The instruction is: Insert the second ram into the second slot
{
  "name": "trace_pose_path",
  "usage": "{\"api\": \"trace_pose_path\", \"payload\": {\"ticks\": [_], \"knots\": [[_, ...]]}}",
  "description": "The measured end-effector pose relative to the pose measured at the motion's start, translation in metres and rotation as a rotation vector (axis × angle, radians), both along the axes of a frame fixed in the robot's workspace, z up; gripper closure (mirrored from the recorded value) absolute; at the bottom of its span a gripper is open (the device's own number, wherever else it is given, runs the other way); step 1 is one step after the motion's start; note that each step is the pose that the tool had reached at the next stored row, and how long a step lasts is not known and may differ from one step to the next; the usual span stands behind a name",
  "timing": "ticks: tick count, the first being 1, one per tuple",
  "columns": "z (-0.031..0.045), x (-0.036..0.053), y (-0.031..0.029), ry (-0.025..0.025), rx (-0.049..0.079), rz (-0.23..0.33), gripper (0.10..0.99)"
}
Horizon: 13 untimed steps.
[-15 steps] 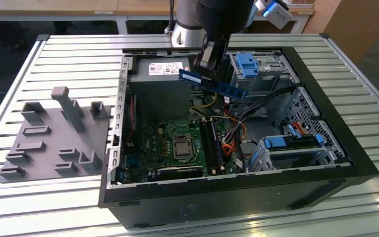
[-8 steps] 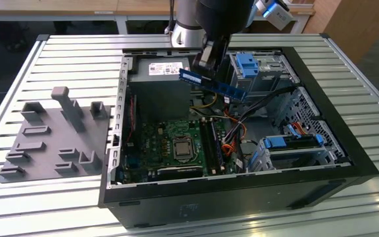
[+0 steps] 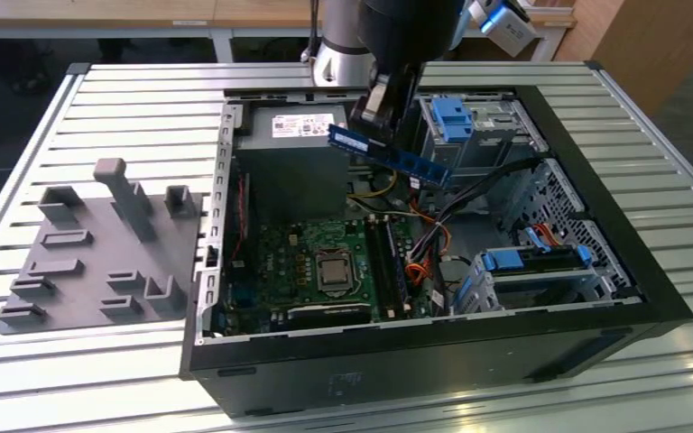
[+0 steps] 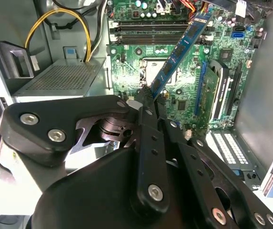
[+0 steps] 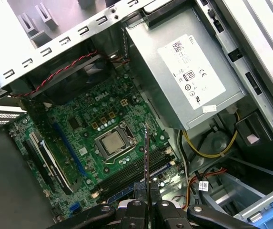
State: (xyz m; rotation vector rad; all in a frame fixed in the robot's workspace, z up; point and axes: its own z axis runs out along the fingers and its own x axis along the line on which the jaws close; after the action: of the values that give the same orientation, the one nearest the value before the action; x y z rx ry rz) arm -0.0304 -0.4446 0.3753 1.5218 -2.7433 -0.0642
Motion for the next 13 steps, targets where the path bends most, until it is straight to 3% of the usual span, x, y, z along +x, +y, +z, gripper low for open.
{"api": "trace_pose_path", "payload": {"ticks": [13], "knots": [[-0.0001, 0.0000, 0.0000, 0.0000, 0.000, -0.041, 0.949]]}}
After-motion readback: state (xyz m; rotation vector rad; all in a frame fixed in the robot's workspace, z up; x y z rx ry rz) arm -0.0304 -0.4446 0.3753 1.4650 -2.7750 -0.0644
